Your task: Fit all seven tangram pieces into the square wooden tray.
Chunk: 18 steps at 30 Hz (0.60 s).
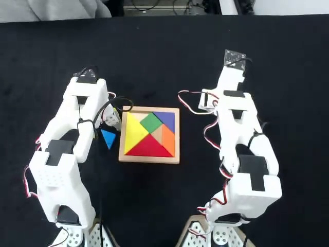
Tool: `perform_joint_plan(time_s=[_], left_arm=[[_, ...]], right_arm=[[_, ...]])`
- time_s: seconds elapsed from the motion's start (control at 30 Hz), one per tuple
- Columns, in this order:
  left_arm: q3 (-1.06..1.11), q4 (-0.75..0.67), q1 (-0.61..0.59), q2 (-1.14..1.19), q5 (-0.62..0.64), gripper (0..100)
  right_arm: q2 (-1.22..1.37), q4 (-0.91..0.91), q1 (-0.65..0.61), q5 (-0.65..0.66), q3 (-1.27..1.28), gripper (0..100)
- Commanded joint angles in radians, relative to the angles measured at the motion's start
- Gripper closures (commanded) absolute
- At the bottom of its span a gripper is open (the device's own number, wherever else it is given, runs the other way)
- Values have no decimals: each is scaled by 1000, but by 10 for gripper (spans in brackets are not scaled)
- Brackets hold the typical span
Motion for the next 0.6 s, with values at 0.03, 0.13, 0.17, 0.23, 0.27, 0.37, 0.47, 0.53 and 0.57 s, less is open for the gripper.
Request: perform_joint_plan(time_s=[0.03,0.13,0.17,0.23,0.27,0.37,0.47,0.53,0.57], left_arm=[[18,23,33,-3,28,739],[24,25,42,-8,49,739],[27,26,48,-12,49,739],[25,28,54,-12,54,739],[25,28,56,-11,54,739],[41,23,81,-5,64,740],[42,18,88,-3,114,740],[42,21,88,-3,117,741],[42,23,88,-3,117,742]], right_arm=[[-5,6,8,12,-56,987],[-5,8,8,12,-56,987],[-5,8,8,12,-56,987],[-5,8,6,12,-56,987],[-5,8,6,12,-58,987],[-5,8,-8,14,-59,987],[-5,8,-15,14,-58,987],[-5,8,-12,14,-58,987],[-5,8,-12,14,-58,987]])
